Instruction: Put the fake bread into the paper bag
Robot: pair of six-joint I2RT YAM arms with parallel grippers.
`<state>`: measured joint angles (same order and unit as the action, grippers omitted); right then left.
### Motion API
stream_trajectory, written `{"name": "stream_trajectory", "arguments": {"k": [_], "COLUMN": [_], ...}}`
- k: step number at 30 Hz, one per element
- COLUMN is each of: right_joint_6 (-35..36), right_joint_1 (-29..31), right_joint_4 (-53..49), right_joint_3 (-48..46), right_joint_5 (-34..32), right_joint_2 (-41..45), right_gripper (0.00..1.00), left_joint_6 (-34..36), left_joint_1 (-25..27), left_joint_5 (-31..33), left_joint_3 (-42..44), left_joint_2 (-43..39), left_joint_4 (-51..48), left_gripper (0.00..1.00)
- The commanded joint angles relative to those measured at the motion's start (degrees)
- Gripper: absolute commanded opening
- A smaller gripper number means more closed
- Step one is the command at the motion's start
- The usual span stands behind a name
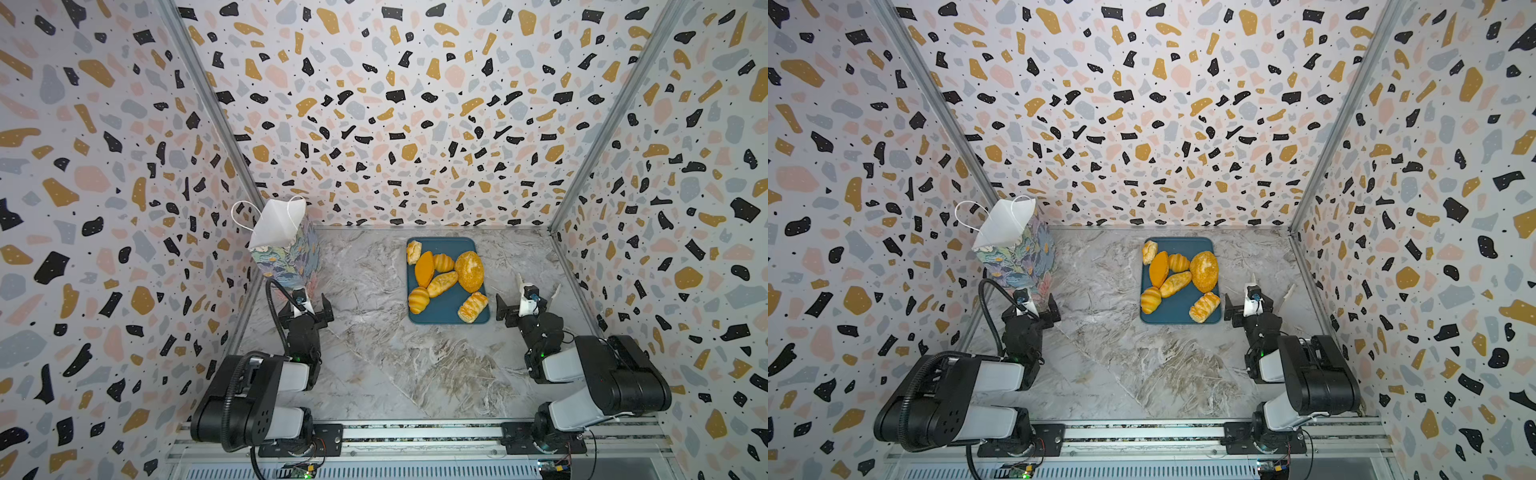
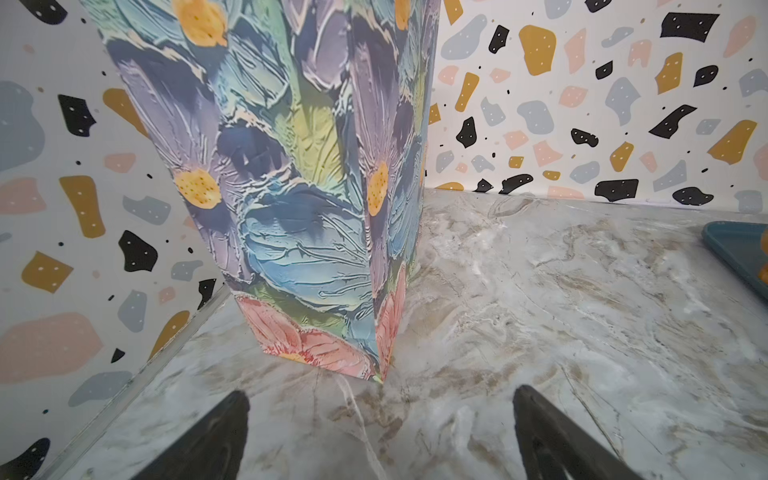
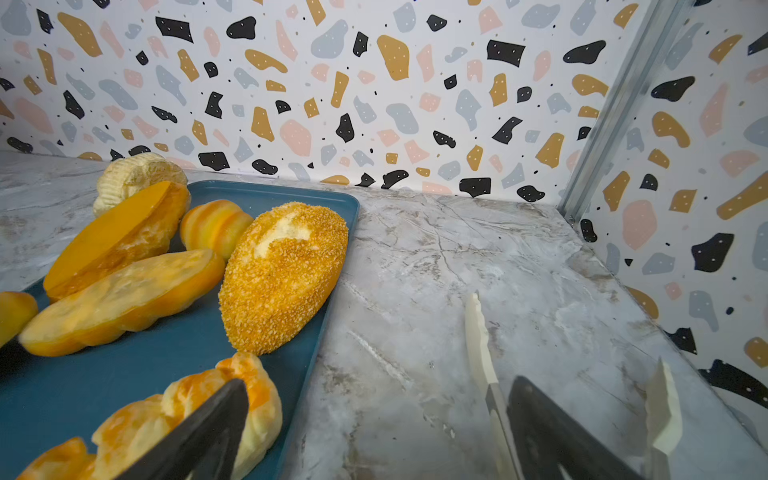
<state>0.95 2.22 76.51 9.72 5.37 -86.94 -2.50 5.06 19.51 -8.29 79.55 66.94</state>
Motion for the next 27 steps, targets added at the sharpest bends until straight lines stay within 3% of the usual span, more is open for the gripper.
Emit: {"name": "stream_trajectory", "arguments": {"k": [1, 27], "right_joint_6": [0.1, -1.0], "right_joint_1": [0.0, -0.2], "right_joint_4": [0.0, 0.0], "right_joint_3": [1.3, 0.9], "right_joint_5": [0.1, -2.2], "right_joint_2": [0.3, 0.5], "right_gripper": [0.99, 0.99], "left_joint_6": [0.7, 0.6], "left_joint_1": [0.2, 0.1], "left_joint_5": [-0.1, -0.1], "left_joint_3": [-1.2, -1.2], "left_joint_2": [0.2, 0.3], "left_joint_4": [1.7, 1.6], "left_gripper": [0.99, 1.0]}}
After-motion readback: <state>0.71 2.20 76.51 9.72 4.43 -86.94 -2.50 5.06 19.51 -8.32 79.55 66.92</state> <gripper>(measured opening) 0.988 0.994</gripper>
